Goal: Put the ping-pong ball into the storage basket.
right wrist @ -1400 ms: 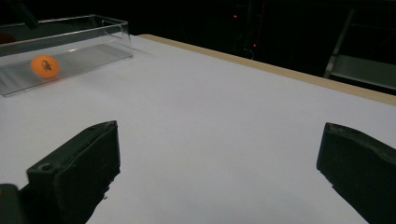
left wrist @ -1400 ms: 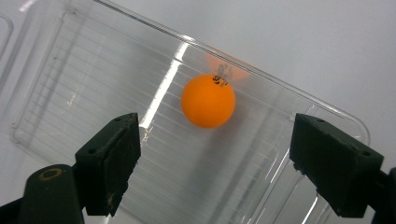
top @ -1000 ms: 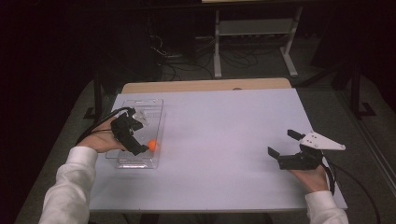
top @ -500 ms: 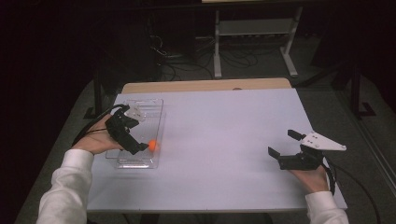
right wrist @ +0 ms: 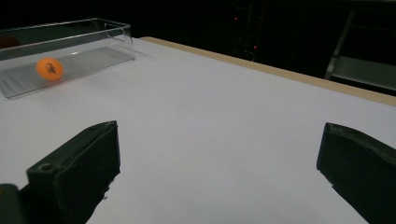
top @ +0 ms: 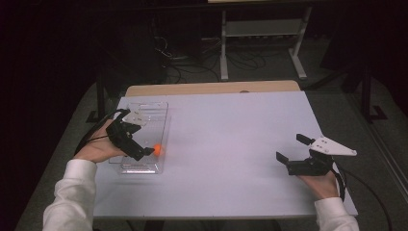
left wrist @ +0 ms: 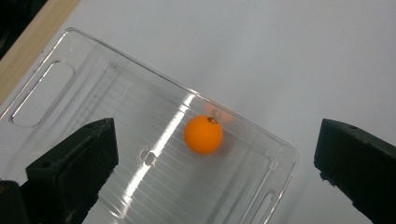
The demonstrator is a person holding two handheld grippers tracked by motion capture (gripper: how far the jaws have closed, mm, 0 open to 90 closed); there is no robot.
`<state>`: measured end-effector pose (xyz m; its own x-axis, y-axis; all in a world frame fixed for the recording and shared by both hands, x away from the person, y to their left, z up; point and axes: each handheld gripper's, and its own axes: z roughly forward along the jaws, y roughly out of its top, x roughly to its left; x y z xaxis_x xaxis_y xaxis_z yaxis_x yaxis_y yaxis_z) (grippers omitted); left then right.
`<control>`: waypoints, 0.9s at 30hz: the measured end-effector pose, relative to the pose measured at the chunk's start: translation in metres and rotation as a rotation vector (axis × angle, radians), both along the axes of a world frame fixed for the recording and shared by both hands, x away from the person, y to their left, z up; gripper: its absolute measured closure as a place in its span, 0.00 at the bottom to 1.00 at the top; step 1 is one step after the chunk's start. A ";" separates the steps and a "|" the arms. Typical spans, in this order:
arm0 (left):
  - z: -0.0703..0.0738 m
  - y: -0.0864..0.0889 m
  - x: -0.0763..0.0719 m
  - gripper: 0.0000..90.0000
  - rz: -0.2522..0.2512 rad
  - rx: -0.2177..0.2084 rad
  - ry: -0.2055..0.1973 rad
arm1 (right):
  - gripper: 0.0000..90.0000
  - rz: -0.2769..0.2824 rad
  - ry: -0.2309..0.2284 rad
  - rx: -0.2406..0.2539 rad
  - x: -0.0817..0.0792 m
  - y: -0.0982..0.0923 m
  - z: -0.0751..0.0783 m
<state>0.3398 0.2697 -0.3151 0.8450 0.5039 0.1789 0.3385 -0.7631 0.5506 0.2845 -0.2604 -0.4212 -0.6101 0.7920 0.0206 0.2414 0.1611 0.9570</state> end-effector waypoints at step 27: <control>-0.018 0.036 -0.023 0.00 0.090 -0.263 -0.113 | 0.00 -0.003 0.002 -0.001 -0.001 0.000 0.000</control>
